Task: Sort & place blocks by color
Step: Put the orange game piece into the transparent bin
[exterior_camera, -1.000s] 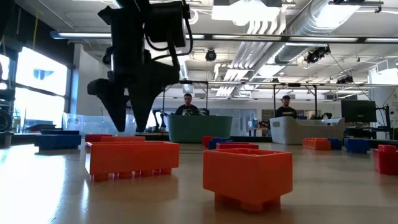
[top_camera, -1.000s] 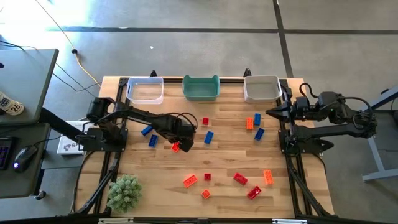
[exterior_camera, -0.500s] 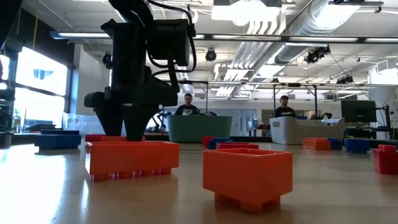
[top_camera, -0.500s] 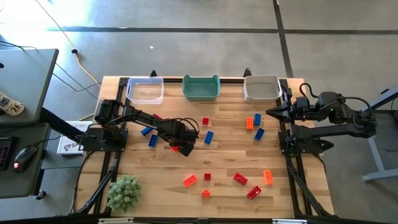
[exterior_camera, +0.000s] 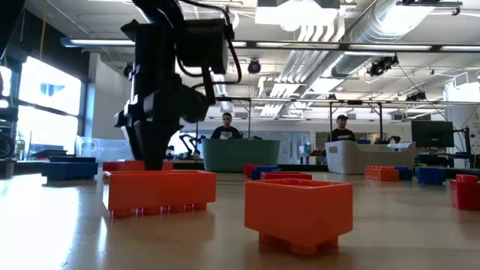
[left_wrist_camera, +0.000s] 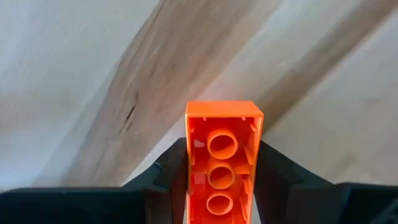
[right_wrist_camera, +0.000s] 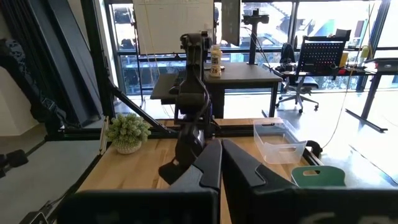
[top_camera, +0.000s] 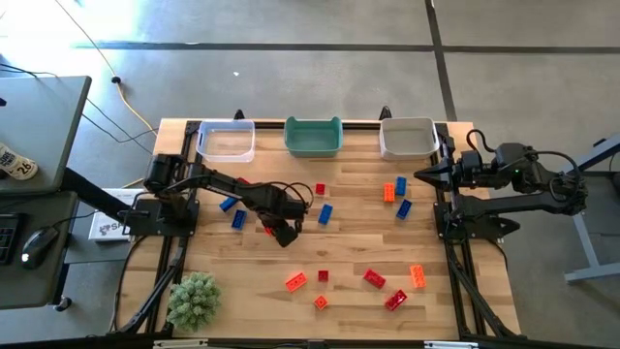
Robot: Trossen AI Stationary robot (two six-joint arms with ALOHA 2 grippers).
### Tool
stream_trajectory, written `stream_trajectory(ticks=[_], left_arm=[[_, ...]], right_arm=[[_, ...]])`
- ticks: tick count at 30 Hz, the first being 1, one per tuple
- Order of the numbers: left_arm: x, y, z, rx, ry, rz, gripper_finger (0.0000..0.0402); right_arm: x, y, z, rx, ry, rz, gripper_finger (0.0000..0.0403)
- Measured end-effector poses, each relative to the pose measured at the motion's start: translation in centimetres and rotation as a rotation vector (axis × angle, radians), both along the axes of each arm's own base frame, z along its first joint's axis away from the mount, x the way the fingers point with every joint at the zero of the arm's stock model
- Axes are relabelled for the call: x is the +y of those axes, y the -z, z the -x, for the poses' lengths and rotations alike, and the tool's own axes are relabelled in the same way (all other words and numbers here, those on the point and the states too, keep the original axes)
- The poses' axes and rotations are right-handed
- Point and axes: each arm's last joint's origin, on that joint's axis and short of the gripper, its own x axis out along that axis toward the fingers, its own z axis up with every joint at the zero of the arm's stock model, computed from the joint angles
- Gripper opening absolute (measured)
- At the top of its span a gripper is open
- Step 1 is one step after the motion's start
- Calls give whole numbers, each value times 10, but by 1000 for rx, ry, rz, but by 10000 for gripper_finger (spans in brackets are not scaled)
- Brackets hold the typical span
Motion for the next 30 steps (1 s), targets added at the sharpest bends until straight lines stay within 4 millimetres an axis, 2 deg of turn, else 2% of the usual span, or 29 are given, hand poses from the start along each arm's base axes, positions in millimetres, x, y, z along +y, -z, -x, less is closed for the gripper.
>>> stream_trajectory(ticks=[3,8,14,19,23,30], left_arm=[[5,-16,4,-48,35,-22,109],[26,-51,16,-146,34,-89,109],[59,-97,44,-260,1,-221,109],[89,-125,74,-307,-71,-337,109],[113,-137,98,-278,-141,-435,116],[158,-140,134,-196,-322,-519,121]], right_arm=[[0,0,0,0,0,0,0],[0,0,0,0,0,0,0],[0,0,0,1,0,0,0],[0,0,0,1,0,0,0],[0,0,0,1,0,0,0],[0,0,0,1,0,0,0]])
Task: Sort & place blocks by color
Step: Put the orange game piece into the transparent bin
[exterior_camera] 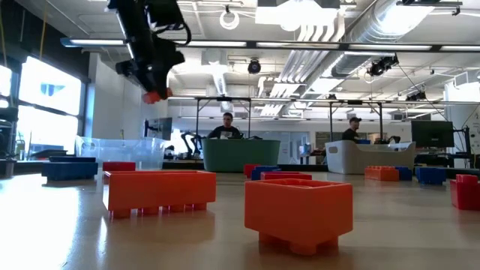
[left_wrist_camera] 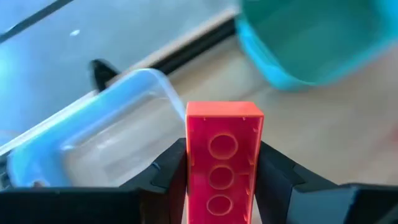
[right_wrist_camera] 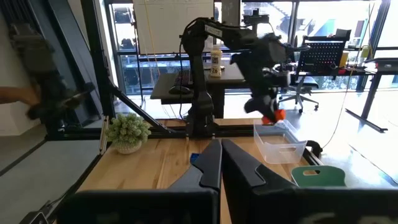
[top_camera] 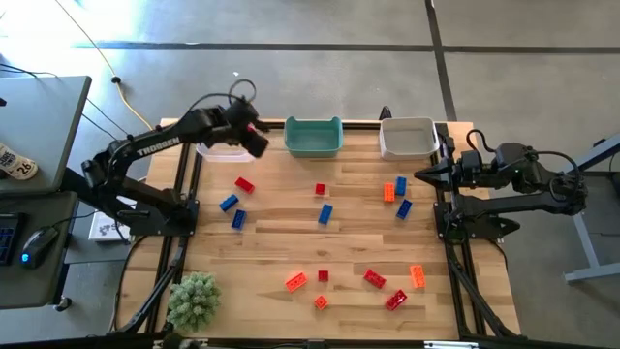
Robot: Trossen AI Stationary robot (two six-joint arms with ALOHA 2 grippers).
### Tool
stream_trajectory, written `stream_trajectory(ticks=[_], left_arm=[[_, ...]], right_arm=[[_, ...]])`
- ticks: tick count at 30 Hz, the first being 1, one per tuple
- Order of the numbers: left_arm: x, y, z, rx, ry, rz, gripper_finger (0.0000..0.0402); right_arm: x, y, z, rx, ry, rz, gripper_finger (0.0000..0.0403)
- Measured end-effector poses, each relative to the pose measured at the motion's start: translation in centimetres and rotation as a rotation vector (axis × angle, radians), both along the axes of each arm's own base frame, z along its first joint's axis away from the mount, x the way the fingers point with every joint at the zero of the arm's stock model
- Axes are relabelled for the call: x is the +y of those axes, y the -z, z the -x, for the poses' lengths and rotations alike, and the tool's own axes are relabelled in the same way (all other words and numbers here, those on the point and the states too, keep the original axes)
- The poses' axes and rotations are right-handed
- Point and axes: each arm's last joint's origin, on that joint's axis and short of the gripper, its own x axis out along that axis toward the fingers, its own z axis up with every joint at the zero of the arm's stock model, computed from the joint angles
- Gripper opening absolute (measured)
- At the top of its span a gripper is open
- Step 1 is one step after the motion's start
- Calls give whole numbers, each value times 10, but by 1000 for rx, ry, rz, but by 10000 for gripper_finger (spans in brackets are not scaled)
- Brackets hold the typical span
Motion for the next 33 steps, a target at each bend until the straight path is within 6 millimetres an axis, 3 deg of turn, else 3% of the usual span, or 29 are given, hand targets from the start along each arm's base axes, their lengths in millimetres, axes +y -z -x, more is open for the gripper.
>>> stream_trajectory(ticks=[10,24,33], left_arm=[[33,15,34,43,-211,109,123],[49,52,25,140,-265,249,125],[53,60,22,124,-289,285,154]], right_arm=[[0,0,0,-1,0,26,0],[0,0,0,-2,2,-55,0],[0,-1,0,-9,2,-124,0]])
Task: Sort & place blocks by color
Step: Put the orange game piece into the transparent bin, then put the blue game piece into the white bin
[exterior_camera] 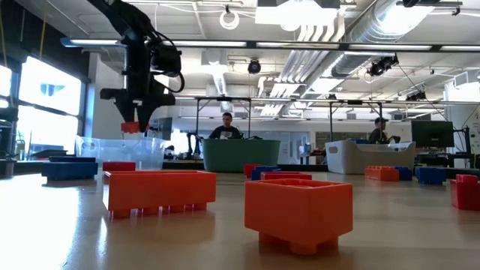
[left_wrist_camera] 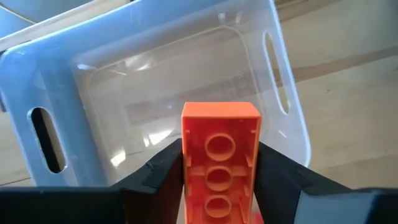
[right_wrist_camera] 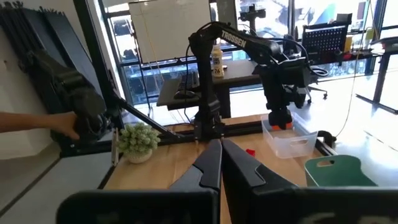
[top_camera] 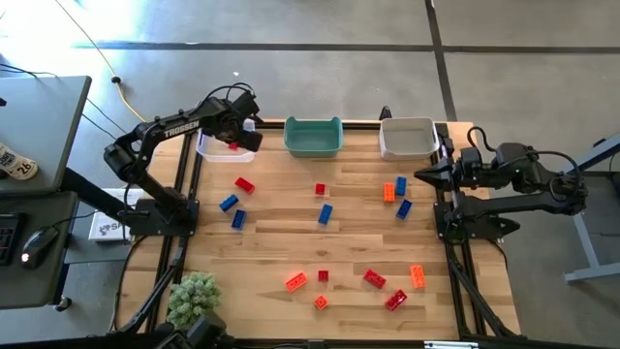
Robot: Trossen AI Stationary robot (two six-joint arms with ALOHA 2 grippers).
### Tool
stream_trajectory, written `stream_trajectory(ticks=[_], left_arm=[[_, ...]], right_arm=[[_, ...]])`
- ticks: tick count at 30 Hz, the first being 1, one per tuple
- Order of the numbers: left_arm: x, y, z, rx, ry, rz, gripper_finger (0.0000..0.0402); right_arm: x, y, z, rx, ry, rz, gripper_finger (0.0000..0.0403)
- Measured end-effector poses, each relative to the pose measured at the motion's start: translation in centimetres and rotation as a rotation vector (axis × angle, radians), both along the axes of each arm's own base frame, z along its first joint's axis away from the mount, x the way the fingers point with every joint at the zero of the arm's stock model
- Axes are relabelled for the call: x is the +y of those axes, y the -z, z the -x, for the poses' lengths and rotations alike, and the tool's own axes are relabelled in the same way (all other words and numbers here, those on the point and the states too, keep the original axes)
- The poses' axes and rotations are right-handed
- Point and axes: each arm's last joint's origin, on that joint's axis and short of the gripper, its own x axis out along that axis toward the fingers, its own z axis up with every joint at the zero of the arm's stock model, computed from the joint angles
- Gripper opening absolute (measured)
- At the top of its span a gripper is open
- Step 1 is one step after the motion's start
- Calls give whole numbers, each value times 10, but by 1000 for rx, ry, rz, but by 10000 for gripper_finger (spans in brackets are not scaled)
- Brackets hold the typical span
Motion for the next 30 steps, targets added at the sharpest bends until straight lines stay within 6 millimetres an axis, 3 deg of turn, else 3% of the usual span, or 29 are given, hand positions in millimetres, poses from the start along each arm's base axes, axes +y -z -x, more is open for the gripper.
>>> stream_trajectory(ticks=[18,25,30], left_arm=[[1,-3,-2,-37,-20,2,211],[6,-27,-11,-156,104,-4,208],[9,-51,-21,-225,212,-43,209]], right_arm=[[0,0,0,2,-2,-62,0],[-1,-1,0,-11,22,-107,0],[-4,-7,0,-91,146,-193,0]])
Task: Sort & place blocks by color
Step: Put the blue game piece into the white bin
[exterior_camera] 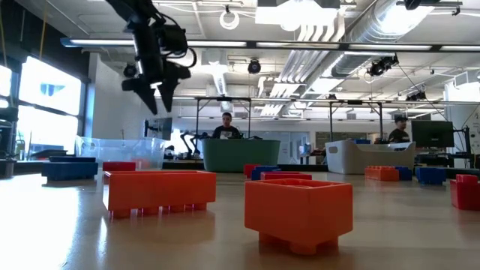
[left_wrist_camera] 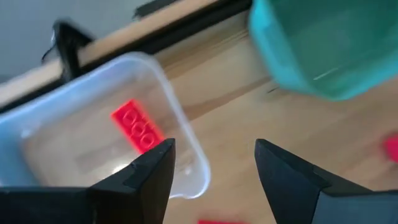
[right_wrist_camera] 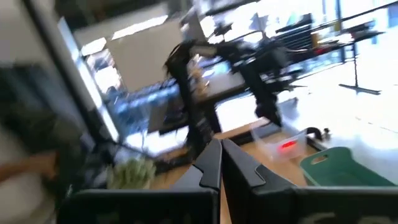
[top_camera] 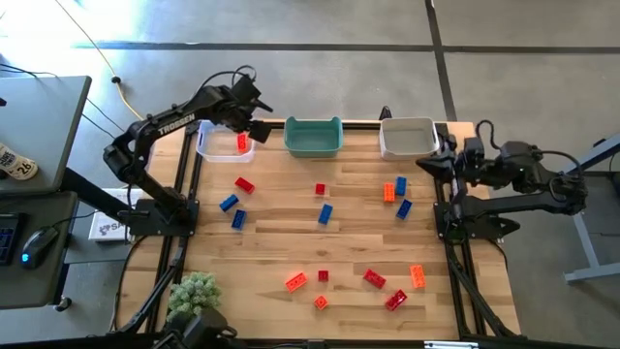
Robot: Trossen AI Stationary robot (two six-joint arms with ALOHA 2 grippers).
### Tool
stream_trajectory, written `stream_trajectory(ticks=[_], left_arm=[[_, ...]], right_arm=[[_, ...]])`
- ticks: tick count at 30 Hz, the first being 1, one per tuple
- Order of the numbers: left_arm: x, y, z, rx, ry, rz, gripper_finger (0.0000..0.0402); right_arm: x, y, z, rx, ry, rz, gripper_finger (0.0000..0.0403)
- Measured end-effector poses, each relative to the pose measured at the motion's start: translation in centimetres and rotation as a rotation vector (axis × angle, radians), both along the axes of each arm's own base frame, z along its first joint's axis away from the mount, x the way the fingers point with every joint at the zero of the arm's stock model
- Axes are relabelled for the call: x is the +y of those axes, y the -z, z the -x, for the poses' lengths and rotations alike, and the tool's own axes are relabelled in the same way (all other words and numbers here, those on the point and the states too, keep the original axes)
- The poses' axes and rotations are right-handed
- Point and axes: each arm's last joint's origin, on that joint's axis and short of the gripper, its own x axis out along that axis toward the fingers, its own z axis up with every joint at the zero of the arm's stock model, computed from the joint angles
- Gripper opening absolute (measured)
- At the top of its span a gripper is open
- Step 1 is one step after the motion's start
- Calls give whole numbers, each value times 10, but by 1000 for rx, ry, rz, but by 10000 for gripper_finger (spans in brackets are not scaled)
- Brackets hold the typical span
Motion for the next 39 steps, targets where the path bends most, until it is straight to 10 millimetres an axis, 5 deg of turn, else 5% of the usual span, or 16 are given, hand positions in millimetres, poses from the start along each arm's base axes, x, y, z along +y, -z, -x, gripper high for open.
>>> stream_trajectory(ticks=[14,32,39], left_arm=[[-15,-55,-33,-74,277,-175,209],[-25,-56,-43,-49,396,-200,209],[-25,-57,-43,-35,423,-211,209]], right_arm=[[-6,-20,-12,-197,224,-39,0],[-7,-8,-69,-143,223,-268,0],[-3,-16,-83,-180,72,-177,0]])
